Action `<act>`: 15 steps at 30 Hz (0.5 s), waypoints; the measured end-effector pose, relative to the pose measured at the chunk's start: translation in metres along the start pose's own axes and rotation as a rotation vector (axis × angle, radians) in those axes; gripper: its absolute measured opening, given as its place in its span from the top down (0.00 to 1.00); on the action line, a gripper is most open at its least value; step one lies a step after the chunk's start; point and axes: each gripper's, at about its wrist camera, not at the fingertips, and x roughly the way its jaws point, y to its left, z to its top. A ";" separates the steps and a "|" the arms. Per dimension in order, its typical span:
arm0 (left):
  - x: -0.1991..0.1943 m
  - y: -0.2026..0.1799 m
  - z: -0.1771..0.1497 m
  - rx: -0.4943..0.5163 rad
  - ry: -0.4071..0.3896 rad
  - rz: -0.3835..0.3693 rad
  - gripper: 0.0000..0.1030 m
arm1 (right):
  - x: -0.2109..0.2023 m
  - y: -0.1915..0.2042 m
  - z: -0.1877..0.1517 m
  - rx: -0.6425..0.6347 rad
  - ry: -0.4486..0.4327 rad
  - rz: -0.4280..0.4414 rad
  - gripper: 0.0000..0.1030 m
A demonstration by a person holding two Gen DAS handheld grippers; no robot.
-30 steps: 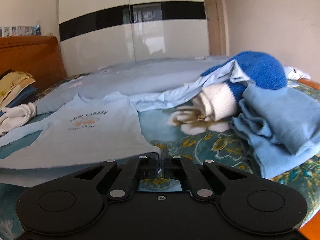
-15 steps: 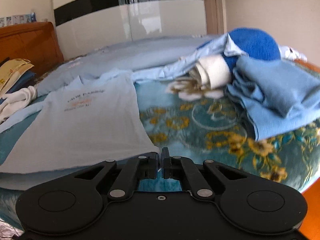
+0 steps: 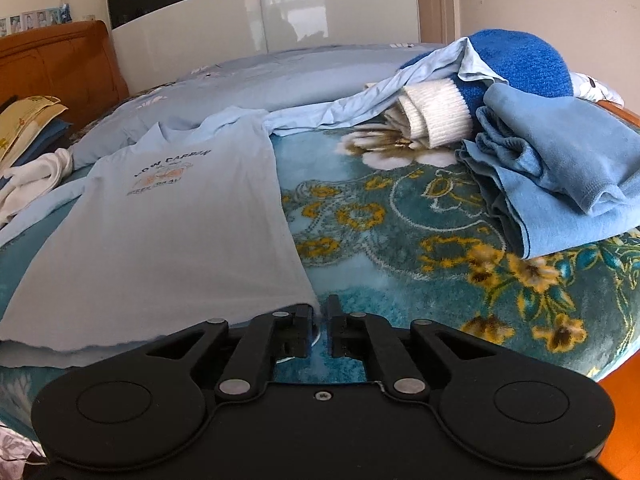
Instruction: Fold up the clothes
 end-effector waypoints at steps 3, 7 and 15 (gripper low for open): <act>-0.001 0.002 0.000 -0.006 0.003 0.005 0.39 | 0.000 0.000 0.001 -0.002 0.005 0.004 0.93; -0.003 0.007 0.000 -0.017 0.005 0.004 0.25 | -0.002 0.000 0.002 -0.004 0.006 0.009 0.85; -0.010 0.010 0.004 -0.011 -0.012 0.010 0.06 | -0.009 0.001 0.004 -0.013 -0.001 0.010 0.70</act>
